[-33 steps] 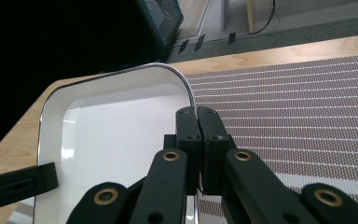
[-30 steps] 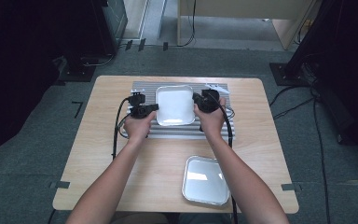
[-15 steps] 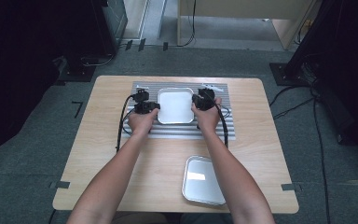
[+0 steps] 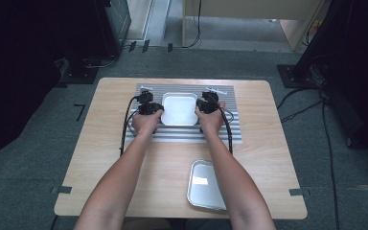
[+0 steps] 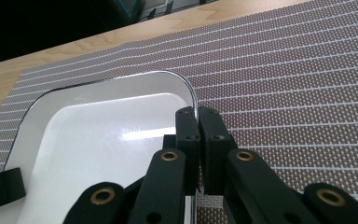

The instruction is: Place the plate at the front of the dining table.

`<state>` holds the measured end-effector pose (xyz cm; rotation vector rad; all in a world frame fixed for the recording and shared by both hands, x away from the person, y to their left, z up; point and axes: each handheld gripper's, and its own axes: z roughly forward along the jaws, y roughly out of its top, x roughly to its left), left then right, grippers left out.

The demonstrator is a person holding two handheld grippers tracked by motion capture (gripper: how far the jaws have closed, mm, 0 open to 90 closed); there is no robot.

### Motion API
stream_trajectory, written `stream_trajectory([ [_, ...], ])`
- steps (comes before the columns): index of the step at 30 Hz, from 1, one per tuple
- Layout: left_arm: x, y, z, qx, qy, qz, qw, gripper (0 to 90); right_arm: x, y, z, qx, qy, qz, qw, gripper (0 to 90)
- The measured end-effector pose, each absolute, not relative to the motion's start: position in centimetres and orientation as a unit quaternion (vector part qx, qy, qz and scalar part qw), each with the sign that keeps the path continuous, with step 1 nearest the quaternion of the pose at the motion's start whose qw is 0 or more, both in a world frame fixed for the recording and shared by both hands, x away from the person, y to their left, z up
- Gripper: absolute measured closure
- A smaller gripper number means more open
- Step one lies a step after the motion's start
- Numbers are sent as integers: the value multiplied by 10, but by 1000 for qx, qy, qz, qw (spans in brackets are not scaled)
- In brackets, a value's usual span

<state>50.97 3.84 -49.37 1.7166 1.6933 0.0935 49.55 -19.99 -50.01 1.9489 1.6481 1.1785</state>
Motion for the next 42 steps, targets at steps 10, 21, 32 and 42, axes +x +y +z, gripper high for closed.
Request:
stream_trajectory([
  [10, 509, 40, -493, 670, 650, 31, 357, 897, 494, -203, -499, 680, 582, 418, 158, 883],
  [21, 512, 32, -495, 671, 652, 25, 353, 893, 497, -206, -503, 684, 577, 416, 160, 865],
  [32, 517, 26, -500, 671, 653, 32, 349, 877, 502, -210, -511, 690, 572, 415, 159, 852],
  [42, 514, 27, -497, 667, 632, 59, 391, 678, 502, -212, -510, 681, 571, 427, 168, 725],
])
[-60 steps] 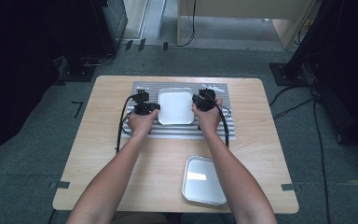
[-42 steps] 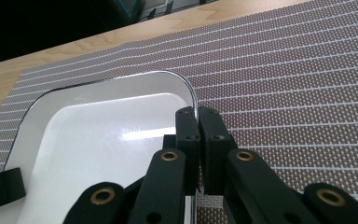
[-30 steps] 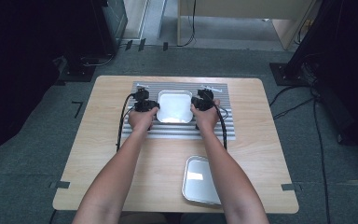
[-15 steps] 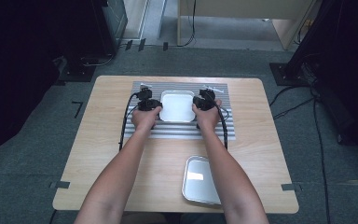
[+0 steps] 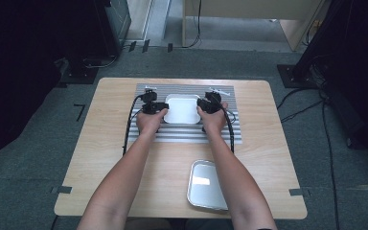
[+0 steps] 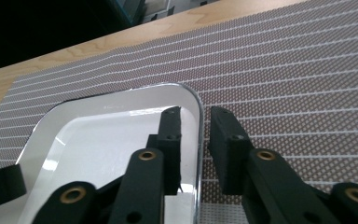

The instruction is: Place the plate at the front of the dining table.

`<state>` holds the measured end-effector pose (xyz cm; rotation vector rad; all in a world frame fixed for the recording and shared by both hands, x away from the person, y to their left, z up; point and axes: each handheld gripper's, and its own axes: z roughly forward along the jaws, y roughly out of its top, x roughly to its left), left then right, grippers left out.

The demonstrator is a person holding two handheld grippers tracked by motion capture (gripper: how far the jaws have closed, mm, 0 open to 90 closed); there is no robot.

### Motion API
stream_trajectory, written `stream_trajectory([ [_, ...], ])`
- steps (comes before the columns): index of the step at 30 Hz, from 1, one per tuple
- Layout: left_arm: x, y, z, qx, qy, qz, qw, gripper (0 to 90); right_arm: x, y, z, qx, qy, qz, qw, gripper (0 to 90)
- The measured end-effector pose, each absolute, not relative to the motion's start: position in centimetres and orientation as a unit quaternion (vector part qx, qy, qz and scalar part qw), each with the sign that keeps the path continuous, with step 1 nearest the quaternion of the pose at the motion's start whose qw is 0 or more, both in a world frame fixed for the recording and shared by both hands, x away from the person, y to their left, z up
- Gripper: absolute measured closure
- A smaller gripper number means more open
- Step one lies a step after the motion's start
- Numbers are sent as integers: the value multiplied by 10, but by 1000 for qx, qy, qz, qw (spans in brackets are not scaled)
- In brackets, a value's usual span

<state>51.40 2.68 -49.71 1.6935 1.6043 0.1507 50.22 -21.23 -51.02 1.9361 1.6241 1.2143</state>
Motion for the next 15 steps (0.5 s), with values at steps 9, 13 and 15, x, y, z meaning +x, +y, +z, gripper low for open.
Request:
stream_trajectory([
  [9, 503, 29, -482, 661, 612, 111, 420, 367, 497, -220, -493, 654, 578, 411, 263, 471],
  [13, 498, 31, -480, 669, 605, 115, 417, 319, 493, -222, -483, 654, 598, 386, 256, 356],
  [15, 494, 34, -479, 670, 602, 116, 420, 296, 489, -224, -479, 648, 606, 387, 250, 299],
])
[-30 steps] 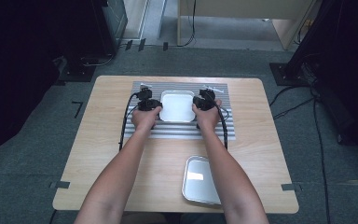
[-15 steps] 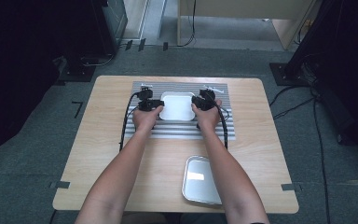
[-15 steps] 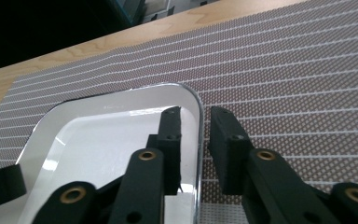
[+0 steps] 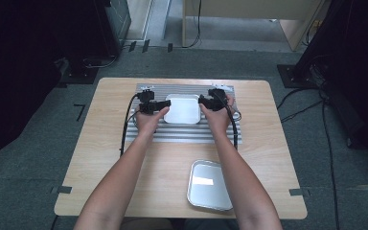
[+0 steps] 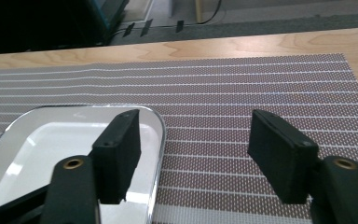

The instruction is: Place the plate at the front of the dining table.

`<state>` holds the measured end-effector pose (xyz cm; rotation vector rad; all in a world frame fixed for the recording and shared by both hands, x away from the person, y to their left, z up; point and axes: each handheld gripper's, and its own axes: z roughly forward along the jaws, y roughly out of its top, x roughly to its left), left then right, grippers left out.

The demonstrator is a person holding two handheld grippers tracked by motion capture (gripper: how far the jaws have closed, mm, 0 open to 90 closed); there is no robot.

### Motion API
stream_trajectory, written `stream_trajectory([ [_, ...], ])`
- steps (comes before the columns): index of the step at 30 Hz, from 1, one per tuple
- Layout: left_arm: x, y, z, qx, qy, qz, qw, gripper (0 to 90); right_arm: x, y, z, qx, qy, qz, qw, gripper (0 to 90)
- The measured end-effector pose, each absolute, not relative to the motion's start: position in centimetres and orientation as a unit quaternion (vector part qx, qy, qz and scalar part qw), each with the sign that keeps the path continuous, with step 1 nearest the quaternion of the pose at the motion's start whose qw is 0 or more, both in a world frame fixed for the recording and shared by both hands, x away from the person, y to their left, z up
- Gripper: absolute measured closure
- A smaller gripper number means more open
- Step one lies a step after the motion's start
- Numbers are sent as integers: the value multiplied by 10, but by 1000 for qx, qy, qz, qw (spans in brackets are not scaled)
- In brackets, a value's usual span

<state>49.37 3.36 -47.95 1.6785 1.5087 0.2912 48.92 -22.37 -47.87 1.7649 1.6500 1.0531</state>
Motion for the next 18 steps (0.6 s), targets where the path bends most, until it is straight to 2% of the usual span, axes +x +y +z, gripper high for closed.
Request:
stream_trajectory([
  [5, 483, 42, -475, 663, 609, 126, 418, 225, 479, -231, -476, 633, 618, 398, 243, 248],
  [12, 469, 56, -471, 653, 608, 116, 437, 204, 463, -238, -475, 623, 625, 403, 242, 240],
  [18, 455, 62, -466, 663, 595, 122, 438, 201, 450, -238, -471, 609, 631, 415, 241, 239],
])
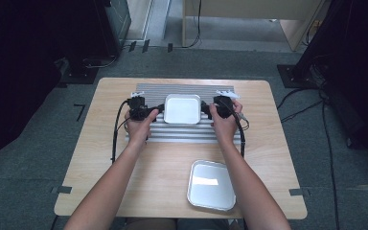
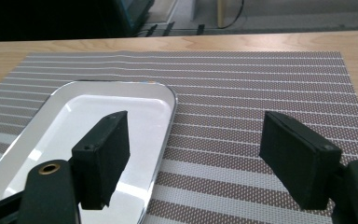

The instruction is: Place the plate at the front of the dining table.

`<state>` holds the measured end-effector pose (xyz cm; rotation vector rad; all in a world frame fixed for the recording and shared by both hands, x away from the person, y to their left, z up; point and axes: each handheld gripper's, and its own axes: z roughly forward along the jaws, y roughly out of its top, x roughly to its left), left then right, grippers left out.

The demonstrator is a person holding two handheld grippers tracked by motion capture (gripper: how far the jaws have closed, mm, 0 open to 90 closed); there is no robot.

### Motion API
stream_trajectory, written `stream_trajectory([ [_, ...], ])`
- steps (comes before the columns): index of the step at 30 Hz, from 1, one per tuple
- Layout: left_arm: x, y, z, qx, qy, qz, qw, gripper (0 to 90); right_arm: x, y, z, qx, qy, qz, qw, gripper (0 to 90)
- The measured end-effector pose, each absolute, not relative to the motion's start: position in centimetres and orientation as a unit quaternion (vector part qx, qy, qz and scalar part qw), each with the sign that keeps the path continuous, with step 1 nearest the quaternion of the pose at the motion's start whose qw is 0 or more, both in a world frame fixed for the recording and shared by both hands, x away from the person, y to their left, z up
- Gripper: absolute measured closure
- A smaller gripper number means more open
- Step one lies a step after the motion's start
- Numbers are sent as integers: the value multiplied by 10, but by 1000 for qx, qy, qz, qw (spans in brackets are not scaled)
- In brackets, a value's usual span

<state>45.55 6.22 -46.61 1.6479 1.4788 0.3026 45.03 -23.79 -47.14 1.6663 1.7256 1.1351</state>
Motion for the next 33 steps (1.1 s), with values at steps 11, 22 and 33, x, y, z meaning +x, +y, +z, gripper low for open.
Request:
stream_trajectory([
  [11, 430, 67, -460, 682, 572, 147, 432, 200, 425, -241, -461, 578, 649, 423, 258, 233],
  [22, 404, 68, -457, 699, 552, 148, 431, 195, 402, -247, -460, 562, 656, 423, 272, 227],
  [33, 378, 75, -463, 711, 534, 153, 431, 195, 373, -259, -466, 549, 673, 413, 274, 211],
])
